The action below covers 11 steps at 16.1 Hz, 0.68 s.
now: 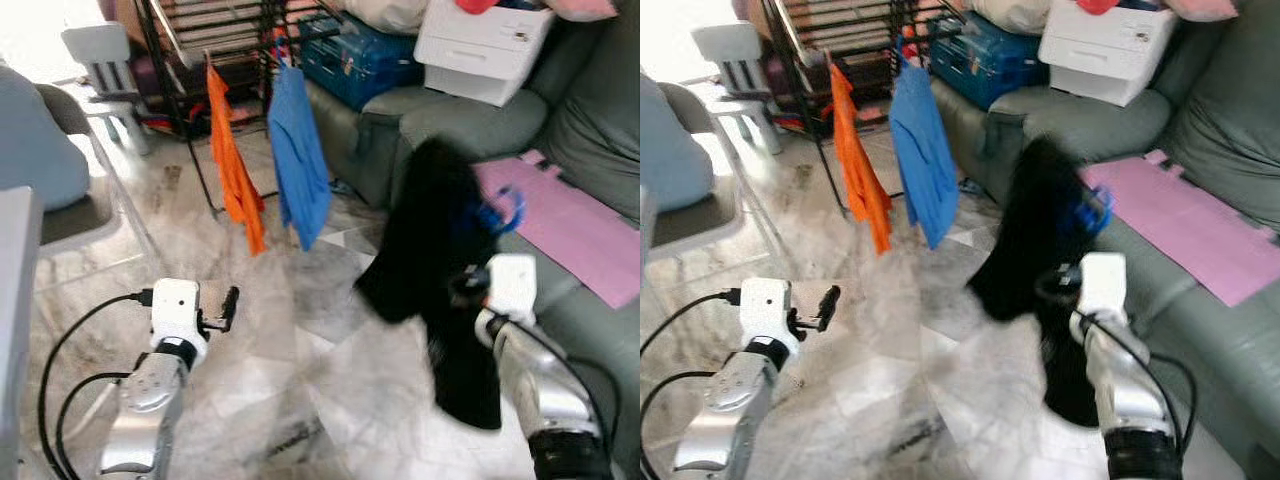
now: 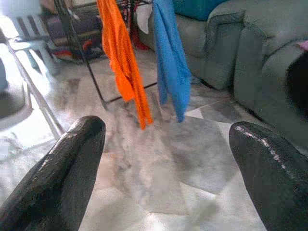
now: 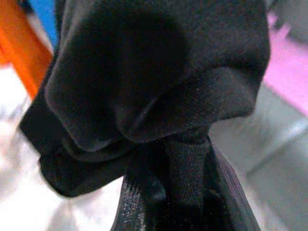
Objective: Hang hanger
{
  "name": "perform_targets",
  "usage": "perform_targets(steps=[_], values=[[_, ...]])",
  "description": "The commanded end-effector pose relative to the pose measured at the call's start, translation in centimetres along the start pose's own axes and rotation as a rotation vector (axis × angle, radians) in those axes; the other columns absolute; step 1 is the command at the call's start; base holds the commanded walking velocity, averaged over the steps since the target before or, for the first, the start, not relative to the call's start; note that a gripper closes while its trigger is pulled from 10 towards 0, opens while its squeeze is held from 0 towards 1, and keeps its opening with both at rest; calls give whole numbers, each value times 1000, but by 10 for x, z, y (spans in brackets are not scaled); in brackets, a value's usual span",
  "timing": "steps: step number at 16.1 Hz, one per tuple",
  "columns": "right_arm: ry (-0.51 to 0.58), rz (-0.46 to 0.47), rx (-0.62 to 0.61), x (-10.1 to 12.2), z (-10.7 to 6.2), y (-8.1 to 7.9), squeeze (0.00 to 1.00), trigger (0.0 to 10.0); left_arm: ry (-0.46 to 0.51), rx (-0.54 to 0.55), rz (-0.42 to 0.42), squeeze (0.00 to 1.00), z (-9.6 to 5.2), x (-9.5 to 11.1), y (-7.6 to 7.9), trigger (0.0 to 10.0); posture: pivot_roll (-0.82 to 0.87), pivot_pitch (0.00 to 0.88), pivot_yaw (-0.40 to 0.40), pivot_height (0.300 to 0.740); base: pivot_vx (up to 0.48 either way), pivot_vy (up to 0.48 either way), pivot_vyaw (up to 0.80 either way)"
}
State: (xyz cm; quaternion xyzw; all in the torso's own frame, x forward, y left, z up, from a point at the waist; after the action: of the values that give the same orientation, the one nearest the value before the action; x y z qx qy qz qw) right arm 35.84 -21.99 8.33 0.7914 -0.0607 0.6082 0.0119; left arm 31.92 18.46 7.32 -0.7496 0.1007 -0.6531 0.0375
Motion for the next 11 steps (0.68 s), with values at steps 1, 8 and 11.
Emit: perform_targets(steps=[1, 8, 11], values=[[94, -11, 12, 24, 1, -7, 0, 10000, 12, 9, 17, 0, 0, 3, -4, 10000, -89, 0, 53, 740, 379, 0, 0], [125, -86, 115, -15, -27, -26, 0, 10000, 50, 172, 32, 0, -22, -9, -12, 10000, -80, 0, 29, 740, 374, 0, 0], [84, 37, 25, -34, -38, -9, 0, 10000, 33, 240, 5, 0, -29, -14, -24, 10000, -75, 0, 23, 740, 375, 0, 0]])
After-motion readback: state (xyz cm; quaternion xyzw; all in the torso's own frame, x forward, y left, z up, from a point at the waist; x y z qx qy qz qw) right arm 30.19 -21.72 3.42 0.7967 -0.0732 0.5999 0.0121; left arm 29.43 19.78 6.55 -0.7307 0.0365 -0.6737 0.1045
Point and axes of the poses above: a point about 5 cm out from each wrist's last joint towards the gripper, its own z axis pointing out of the wrist towards the gripper, its own x axis along the axis of the wrist's last joint, y = z × x, the point moved 5 cm from there along z, pointing out of the wrist towards the gripper, and after that the axes turned 7 degrees about z, right-handed, at the moved point
